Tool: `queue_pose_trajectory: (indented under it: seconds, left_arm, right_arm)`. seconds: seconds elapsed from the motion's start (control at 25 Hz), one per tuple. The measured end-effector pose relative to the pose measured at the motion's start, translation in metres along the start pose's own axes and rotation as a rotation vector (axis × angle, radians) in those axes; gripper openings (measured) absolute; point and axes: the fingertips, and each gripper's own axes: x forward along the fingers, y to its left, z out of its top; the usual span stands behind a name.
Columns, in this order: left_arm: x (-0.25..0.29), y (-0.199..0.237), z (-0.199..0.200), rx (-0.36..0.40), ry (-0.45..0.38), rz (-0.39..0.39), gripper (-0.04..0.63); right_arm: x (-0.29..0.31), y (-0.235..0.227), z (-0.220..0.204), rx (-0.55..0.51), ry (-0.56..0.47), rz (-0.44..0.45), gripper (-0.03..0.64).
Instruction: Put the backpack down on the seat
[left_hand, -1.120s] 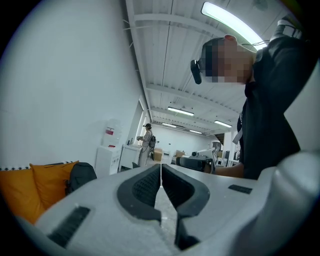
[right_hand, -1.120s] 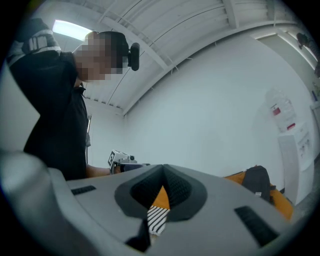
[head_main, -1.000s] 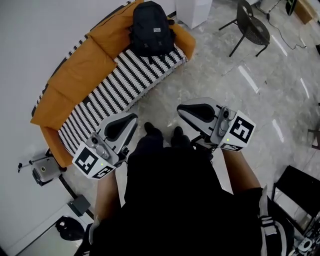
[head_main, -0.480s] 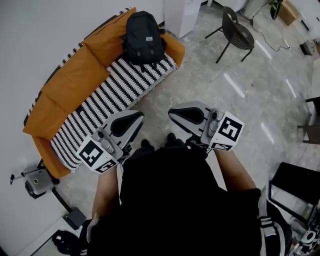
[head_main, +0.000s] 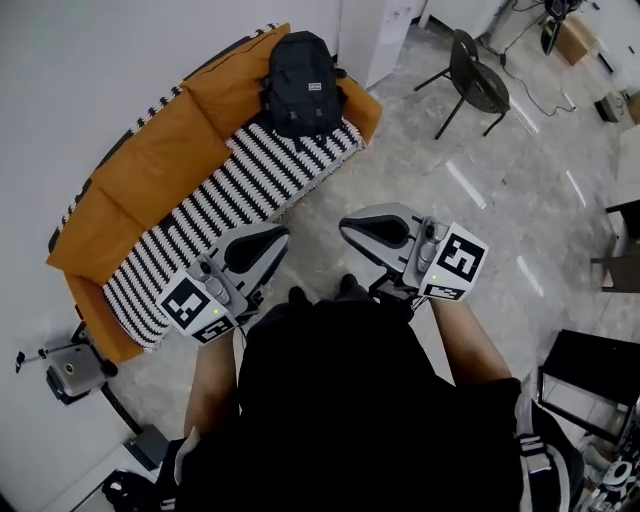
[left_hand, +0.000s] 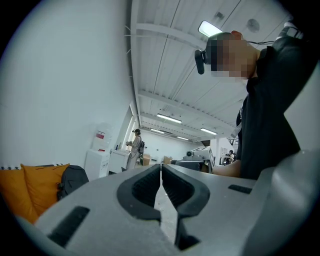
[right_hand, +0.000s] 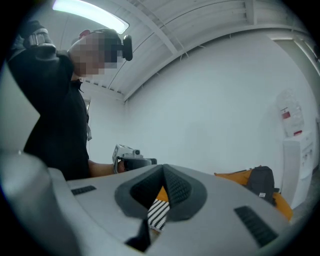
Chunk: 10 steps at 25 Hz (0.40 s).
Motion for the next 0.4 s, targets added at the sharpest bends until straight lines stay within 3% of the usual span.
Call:
queue_pose_trajectory:
  seconds: [0.4]
  left_arm:
    - [-0.022,0.016,-0.001,-0.039,-0.019,-0.087,0.028]
  right_arm:
    - [0.025,0.005,-0.009,-0.009,0.027,-0.079,0.026]
